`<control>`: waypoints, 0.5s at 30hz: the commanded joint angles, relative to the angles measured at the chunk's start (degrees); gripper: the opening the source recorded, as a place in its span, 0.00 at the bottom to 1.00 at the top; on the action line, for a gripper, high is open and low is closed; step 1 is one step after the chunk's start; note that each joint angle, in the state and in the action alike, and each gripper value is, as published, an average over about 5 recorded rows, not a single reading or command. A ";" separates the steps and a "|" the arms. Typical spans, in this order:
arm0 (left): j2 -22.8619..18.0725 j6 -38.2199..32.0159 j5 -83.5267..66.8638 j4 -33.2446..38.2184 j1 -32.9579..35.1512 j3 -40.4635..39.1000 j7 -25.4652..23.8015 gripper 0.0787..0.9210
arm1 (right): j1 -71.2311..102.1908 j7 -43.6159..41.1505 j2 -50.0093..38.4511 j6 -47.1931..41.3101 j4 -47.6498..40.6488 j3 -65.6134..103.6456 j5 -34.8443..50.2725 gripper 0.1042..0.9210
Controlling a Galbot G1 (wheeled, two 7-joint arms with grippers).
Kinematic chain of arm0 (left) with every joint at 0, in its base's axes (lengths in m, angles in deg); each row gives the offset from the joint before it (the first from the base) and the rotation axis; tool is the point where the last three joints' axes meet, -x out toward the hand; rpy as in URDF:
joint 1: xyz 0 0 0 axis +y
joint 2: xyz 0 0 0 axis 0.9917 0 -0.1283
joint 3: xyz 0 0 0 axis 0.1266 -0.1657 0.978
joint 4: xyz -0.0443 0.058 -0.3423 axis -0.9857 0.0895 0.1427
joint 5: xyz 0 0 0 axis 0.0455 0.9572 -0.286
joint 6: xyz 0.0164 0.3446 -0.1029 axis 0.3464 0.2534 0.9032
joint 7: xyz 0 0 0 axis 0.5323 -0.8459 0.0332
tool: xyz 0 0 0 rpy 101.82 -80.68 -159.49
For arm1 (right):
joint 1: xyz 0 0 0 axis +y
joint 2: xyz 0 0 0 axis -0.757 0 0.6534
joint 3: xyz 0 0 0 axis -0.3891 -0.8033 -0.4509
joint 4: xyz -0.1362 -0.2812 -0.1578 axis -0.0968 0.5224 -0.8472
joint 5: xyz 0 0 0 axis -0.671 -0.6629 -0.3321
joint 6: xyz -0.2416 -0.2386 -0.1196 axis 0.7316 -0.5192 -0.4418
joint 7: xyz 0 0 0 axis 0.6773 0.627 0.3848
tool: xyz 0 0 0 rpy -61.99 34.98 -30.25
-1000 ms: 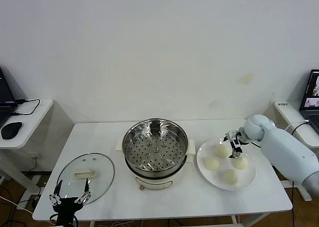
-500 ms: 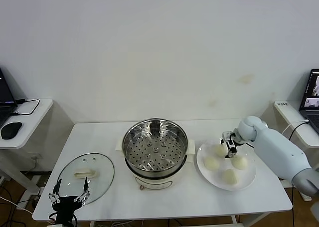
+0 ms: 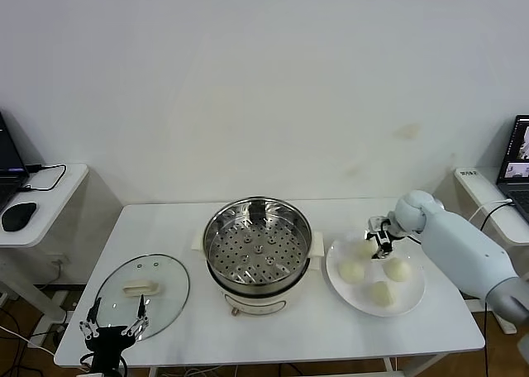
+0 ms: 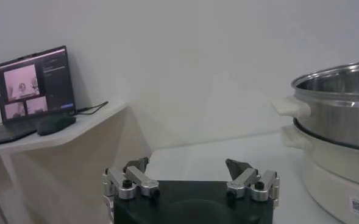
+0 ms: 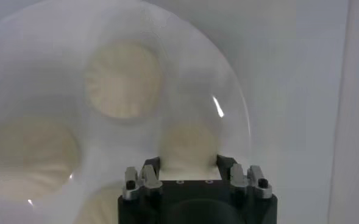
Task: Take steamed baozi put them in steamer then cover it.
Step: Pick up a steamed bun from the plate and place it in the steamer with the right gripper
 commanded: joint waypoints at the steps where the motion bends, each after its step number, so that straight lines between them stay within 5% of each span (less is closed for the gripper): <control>1: 0.04 -0.01 -0.01 0.12 0.00 -0.04 0.00 0.88 | -4.73 -0.06 -5.35 -0.86 7.80 -3.01 6.92 0.58; 8: 1.00 0.16 -0.72 -0.10 -0.69 -0.33 -0.07 0.88 | -16.19 0.64 -9.08 -1.98 13.91 -9.21 17.19 0.59; 15: 2.23 0.38 -2.84 -0.64 -1.05 -0.37 -0.19 0.88 | -27.41 2.61 -2.95 -2.76 15.92 -17.94 26.58 0.59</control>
